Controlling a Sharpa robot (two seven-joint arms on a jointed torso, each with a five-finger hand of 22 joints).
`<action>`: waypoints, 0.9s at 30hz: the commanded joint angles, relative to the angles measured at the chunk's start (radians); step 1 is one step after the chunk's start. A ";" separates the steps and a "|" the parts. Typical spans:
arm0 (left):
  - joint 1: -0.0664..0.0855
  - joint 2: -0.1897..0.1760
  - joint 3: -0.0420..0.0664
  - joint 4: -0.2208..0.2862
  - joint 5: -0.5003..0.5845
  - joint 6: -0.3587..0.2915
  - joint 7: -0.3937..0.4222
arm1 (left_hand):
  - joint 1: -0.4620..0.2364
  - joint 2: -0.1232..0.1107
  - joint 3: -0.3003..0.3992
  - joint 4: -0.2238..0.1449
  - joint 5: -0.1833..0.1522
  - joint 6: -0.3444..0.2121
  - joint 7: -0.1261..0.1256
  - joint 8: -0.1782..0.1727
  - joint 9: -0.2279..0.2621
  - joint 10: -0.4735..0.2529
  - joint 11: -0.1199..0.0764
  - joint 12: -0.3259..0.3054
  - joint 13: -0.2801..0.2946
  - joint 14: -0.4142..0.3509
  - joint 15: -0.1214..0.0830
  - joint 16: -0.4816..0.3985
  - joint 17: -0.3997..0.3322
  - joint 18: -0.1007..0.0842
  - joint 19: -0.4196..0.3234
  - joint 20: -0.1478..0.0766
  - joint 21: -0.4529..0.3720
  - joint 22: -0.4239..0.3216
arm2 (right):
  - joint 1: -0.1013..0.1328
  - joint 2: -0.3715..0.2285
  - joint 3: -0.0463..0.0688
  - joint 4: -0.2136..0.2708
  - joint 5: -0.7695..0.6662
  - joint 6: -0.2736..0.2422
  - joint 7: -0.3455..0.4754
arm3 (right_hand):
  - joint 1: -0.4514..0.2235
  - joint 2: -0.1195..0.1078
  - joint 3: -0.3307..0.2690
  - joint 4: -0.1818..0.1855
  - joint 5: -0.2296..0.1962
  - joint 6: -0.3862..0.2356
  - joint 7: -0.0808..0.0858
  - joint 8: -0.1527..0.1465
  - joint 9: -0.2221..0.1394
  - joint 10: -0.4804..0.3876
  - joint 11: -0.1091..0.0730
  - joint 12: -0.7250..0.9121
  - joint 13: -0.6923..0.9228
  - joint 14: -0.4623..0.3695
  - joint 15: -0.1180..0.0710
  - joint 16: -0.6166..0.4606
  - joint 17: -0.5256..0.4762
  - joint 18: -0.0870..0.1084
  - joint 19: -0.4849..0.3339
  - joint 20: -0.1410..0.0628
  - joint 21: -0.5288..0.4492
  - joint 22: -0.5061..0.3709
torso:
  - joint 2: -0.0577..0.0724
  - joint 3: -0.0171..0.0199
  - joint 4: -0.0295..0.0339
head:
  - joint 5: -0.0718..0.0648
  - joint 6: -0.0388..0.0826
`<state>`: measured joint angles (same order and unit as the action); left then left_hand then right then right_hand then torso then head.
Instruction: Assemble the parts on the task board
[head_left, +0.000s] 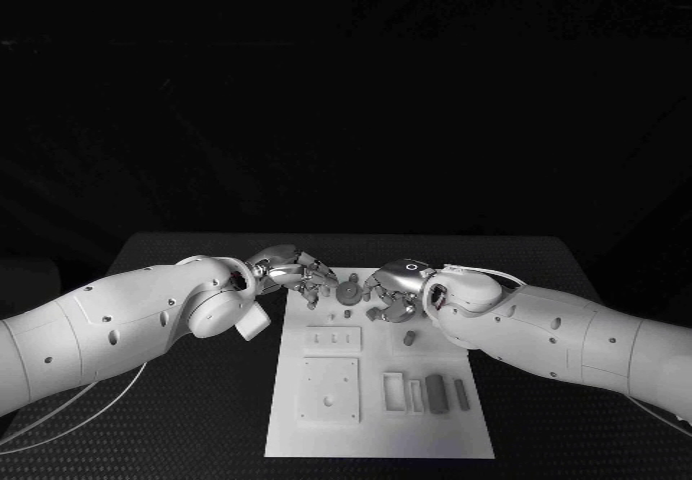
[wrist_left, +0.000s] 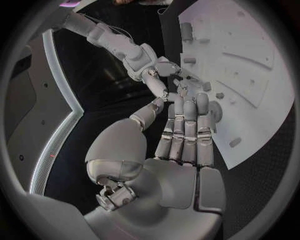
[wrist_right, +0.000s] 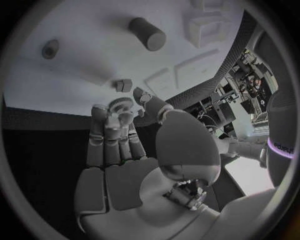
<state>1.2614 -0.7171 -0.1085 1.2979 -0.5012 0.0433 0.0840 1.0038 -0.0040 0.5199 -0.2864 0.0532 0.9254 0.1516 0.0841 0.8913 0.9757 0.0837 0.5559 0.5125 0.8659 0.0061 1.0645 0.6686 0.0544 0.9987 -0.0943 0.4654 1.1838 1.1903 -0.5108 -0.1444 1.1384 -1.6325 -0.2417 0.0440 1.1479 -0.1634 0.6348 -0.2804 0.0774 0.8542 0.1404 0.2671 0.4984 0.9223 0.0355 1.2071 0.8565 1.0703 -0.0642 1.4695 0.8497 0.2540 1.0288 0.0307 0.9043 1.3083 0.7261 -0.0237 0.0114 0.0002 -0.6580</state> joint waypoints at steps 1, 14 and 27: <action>0.001 0.002 0.001 0.005 0.013 -0.012 0.016 | 0.007 0.001 -0.008 0.000 -0.004 0.004 0.006 0.004 -0.002 0.008 -0.001 -0.004 -0.002 0.003 0.001 -0.004 -0.002 0.014 0.004 0.003 -0.006 -0.002 | -0.001 0.011 -0.005 -0.010 -0.037 0.034 0.006 | 0.007 -0.006 0.000 -0.005 0.002 0.003 -0.003 -0.002 -0.001 0.001 -0.006 0.003 -0.001 0.002 -0.008 -0.001 -0.001 0.008 -0.004 0.003 -0.002 0.015 | -0.001 0.0002 0.0022 | -0.001 -0.002; 0.001 -0.003 0.001 0.019 0.013 -0.012 0.012 | 0.007 0.000 -0.010 0.000 -0.003 0.003 0.009 0.005 -0.006 0.010 -0.001 -0.009 -0.006 0.004 0.001 -0.004 -0.002 0.014 0.006 0.003 -0.007 -0.002 | -0.008 0.023 -0.027 -0.045 -0.068 0.024 -0.004 | 0.018 -0.002 0.000 -0.007 0.002 0.006 -0.009 0.002 0.001 0.003 -0.013 0.009 0.002 0.004 -0.014 0.002 0.000 0.008 -0.002 0.001 0.000 0.016 | 0.001 0.0018 0.0016 | 0.005 -0.010; 0.002 -0.005 0.001 0.021 0.016 -0.012 0.005 | 0.000 -0.001 -0.014 0.003 -0.004 -0.002 0.014 0.003 -0.012 0.010 0.001 -0.015 -0.012 0.006 0.001 -0.005 -0.003 0.014 0.008 0.003 -0.010 -0.003 | -0.008 0.033 -0.028 -0.055 -0.063 0.044 -0.004 | 0.018 0.014 0.000 -0.004 0.002 0.010 -0.012 0.005 0.002 0.004 -0.015 0.012 0.004 0.005 -0.017 0.005 0.000 0.008 0.000 0.001 0.002 0.017 | 0.000 0.0023 0.0003 | 0.006 -0.015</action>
<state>1.2620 -0.7224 -0.1084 1.3154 -0.4973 0.0358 0.0834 1.0038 -0.0039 0.5120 -0.2828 0.0532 0.9232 0.1605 0.0841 0.8807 0.9829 0.0838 0.5441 0.5014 0.8660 0.0060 1.0645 0.6667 0.0583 1.0022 -0.0907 0.4615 1.1817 1.1826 -0.4793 -0.1719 1.0867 -1.6829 -0.2212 0.0406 1.1638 -0.1553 0.6348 -0.2803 0.0774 0.8615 0.1324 0.2671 0.4997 0.9272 0.0261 1.2156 0.8595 1.0737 -0.0748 1.4695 0.8498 0.2491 1.0288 0.0307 0.9043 1.3083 0.7263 -0.0212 0.0119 0.0056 -0.6719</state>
